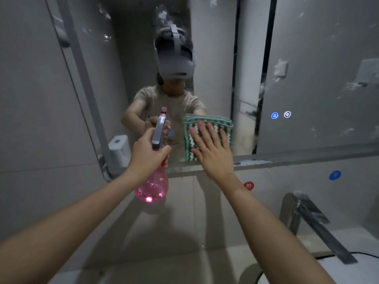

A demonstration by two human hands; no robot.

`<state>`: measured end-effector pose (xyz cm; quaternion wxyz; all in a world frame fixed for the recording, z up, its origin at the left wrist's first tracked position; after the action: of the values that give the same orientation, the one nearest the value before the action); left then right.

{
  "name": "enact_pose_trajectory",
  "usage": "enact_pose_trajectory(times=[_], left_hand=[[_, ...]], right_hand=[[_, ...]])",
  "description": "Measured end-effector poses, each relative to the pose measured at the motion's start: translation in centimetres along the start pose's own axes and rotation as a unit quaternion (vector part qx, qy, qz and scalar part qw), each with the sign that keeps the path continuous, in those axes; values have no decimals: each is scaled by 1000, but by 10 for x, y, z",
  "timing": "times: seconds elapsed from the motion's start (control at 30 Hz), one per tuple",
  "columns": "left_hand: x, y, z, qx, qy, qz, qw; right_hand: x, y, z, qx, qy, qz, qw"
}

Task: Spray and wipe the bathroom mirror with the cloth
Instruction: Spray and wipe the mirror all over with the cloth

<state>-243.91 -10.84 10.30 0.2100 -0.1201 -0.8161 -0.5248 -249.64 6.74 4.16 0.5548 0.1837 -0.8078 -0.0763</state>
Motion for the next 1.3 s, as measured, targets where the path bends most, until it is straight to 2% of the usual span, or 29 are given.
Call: enact_pose_trajectory(times=[0.13, 0.23, 0.43, 0.53, 0.77, 1.1, 1.2, 1.3], left_hand=[[-2, -4, 24, -31, -25, -19, 999], [-6, 1, 44, -42, -53, -20, 998], [-9, 6, 53, -41, -60, -11, 997], [-6, -1, 45, -23, -28, -10, 999], [-10, -15, 20, 19, 18, -16, 1000], [-17, -23, 12, -11, 15, -34, 999], [-21, -28, 16, -69, -16, -48, 996], [-21, -26, 16, -90, -35, -42, 994]], right_hand=[[-38, 70, -5, 14, 4, 143, 990], [-67, 104, -5, 19, -19, 216, 976], [-65, 75, 3, 75, -19, 354, 932], [-59, 30, 14, 99, -13, 304, 947], [-38, -64, 26, 82, -30, 99, 991], [-40, -13, 10, -1, -61, -112, 992], [-42, 13, 5, -27, -66, -122, 990], [-58, 58, -1, -49, -58, -18, 997]])
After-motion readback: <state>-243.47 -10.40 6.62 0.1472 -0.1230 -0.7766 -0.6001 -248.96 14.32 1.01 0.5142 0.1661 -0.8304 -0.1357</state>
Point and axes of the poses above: each hand's wrist, its own x-axis towards the middle knuckle, its own z-axis out of the palm, y = z × x, the point moved 6 cm from there along x, towards the middle knuckle, and after that the axes turned 6 degrees about -z, right-handed, at the moved point
